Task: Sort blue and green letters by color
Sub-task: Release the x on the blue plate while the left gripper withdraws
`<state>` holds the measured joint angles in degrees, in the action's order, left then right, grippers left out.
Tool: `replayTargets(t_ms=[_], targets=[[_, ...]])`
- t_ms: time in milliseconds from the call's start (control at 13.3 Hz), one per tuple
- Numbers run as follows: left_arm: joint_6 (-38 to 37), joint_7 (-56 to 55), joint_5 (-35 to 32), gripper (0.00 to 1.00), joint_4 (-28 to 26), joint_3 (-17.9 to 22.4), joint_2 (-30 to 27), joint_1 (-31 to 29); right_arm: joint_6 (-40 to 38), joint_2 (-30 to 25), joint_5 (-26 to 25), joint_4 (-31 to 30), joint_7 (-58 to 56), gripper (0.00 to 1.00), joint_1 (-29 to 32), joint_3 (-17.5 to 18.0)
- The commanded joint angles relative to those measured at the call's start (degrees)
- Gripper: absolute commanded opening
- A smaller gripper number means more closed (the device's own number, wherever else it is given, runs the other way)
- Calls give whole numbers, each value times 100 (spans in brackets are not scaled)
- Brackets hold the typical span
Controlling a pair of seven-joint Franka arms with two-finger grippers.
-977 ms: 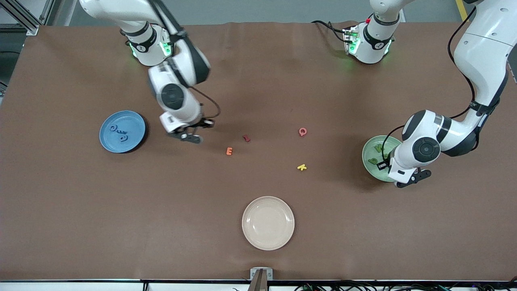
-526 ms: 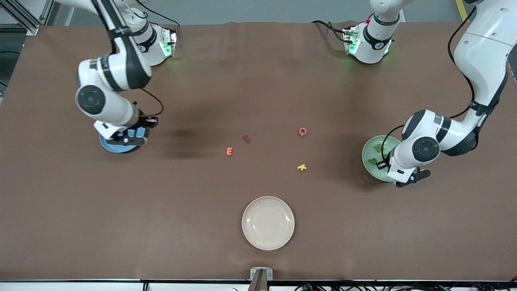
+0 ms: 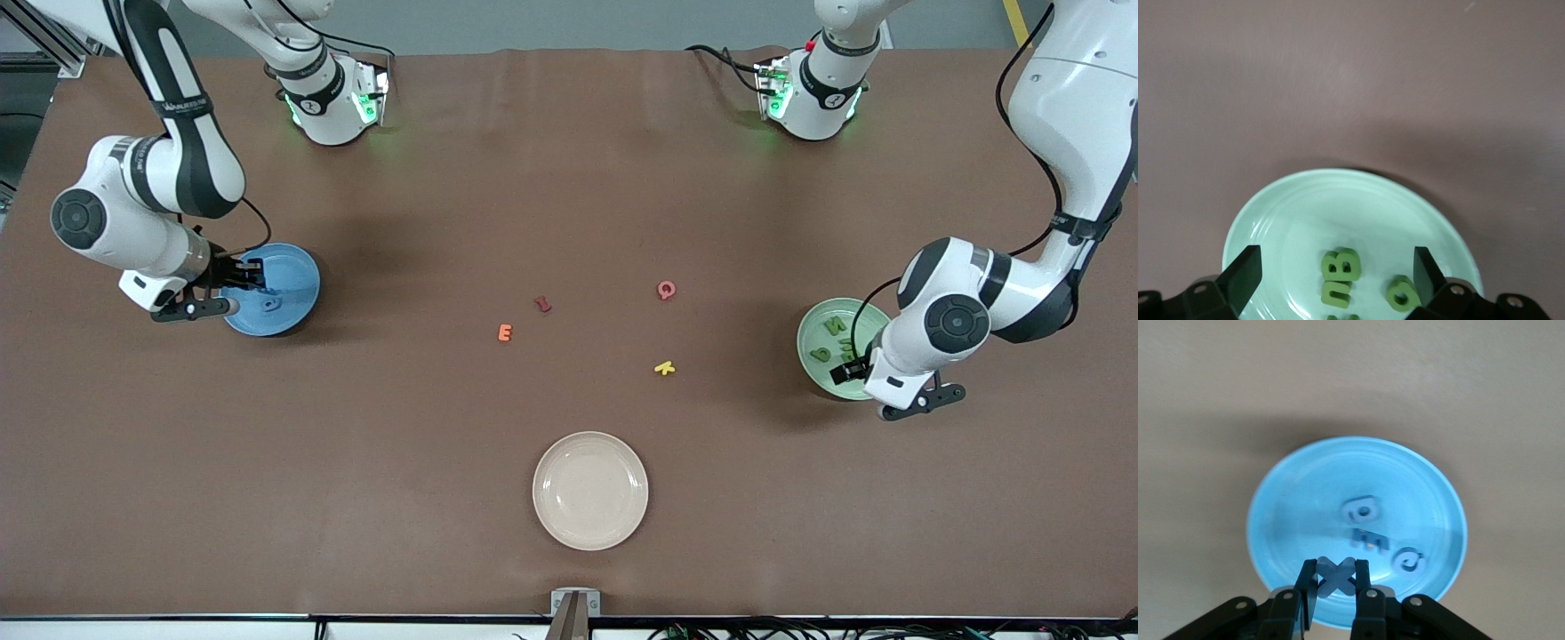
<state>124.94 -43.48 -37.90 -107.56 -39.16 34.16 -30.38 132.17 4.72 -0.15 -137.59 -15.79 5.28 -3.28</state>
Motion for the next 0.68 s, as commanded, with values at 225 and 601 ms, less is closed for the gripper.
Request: replayTargets(t_ms=[225,601], targets=[[-329,278,46,100,269,-495,-928,-73,151,3,-38,-119,-117,100,201,134],[-1838,963,457,100,1392,-908,-1395,-47,107,-41,-29,-57,-100,100,131,160]])
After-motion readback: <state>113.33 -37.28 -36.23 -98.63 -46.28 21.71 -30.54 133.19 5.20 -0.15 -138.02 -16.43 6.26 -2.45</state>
